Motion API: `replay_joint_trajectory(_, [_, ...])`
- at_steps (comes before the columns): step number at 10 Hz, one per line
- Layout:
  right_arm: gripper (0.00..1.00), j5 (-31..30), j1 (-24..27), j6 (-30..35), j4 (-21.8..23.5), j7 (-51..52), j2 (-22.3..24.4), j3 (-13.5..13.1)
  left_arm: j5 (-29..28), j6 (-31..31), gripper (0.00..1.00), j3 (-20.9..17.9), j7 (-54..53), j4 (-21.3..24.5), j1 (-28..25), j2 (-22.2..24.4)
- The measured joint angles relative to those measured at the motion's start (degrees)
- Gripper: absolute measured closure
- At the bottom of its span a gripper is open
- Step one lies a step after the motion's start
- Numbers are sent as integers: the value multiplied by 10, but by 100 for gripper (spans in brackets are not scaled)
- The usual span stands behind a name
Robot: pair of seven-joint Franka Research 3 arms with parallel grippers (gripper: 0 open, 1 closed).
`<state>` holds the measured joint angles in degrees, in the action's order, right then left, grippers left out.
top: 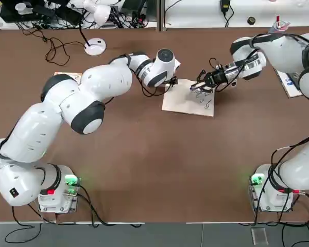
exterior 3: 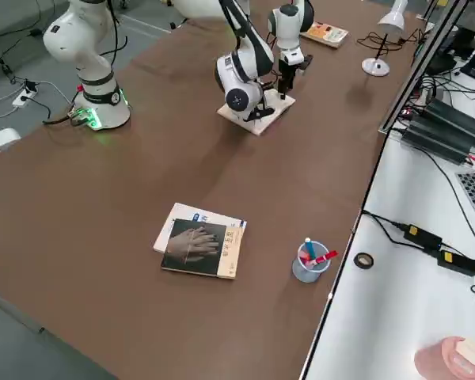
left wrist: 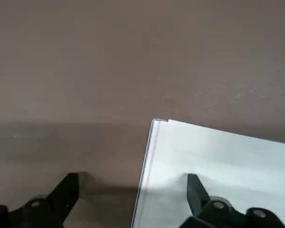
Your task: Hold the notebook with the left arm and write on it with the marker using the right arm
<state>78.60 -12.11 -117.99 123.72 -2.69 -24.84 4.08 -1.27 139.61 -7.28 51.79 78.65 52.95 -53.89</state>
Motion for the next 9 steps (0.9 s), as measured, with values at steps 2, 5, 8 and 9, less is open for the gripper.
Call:
replay_joint_trajectory(2, [83, -34, 16, 22, 1, -1, 18, 0, 0, 0, 0, 0, 0, 0, 0, 0])
replay_joint_trajectory(5, [83, -129, 48, 57, 3, 6, 41, -1, 0, 0, 0, 0, 0, 0, 0, 0])
replay_joint_trajectory(8, [83, -234, 90, 86, 1, 41, 68, -2, 0, 0, 0, 0, 0, 0, 0, 0])
replay_joint_trajectory(9, [83, -270, 101, 94, -3, 48, 77, -2, 0, 0, 0, 0, 0, 0, 0, 0])
